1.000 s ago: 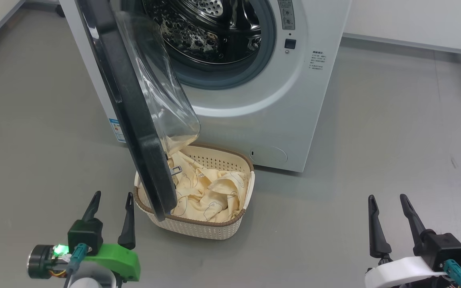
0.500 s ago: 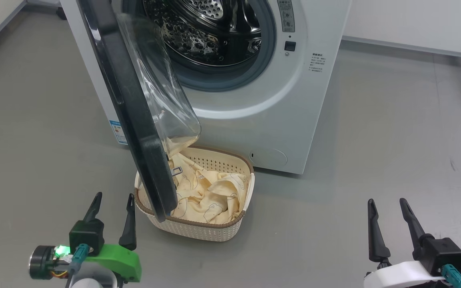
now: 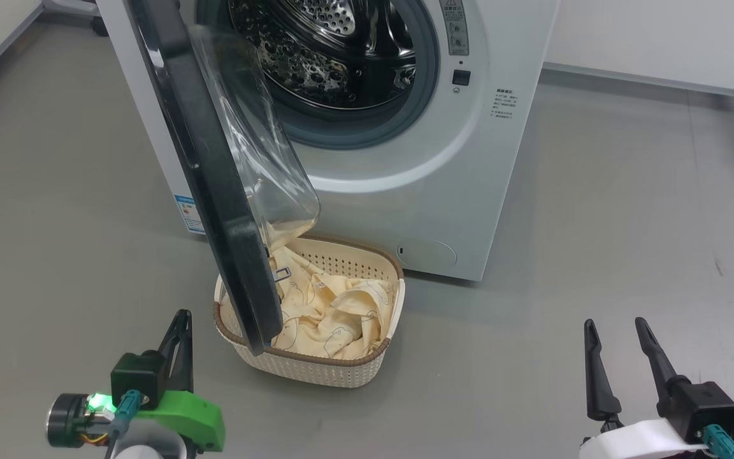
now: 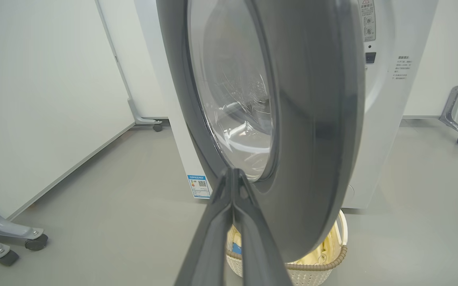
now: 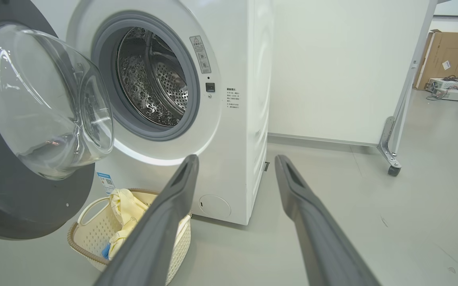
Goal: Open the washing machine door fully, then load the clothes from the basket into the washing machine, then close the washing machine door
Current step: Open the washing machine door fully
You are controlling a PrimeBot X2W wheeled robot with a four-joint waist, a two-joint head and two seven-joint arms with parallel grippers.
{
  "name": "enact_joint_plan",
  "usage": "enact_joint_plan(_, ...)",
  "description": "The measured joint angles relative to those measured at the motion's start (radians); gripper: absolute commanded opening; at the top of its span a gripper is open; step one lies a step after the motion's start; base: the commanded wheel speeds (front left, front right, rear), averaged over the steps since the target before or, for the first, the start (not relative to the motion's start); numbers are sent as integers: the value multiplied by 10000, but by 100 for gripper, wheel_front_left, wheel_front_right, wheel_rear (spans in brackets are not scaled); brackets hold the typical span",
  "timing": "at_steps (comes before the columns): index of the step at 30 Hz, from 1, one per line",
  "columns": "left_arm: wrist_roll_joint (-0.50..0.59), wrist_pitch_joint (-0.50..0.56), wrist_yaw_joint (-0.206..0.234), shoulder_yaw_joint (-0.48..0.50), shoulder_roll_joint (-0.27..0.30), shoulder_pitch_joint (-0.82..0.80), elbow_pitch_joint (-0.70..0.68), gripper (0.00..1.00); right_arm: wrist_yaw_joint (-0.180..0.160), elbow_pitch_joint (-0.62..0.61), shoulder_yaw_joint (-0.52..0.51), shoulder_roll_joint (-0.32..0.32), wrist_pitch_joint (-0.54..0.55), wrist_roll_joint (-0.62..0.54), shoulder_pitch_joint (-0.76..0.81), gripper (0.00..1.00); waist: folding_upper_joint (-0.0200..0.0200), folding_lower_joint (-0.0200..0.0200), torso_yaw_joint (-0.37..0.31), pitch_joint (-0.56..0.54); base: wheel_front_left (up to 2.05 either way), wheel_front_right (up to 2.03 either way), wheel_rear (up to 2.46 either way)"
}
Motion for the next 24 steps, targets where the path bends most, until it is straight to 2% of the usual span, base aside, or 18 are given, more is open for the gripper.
enact_joint_plan(13,58,0,-71,353,-27,-54,-439,0,109,-10,-192,163,0,-171,148,100,0,0,33,25,0,0,0)
enact_joint_plan(18,81,0,-21,708,-42,-540,-1409,0,176,-17,-245,213,0,-240,148,100,0,0,66,47,0,0,0)
enact_joint_plan(24,608,-4,115,976,-52,-1659,-3325,0,255,-35,-286,263,0,-274,147,100,0,0,98,51,0,0,0)
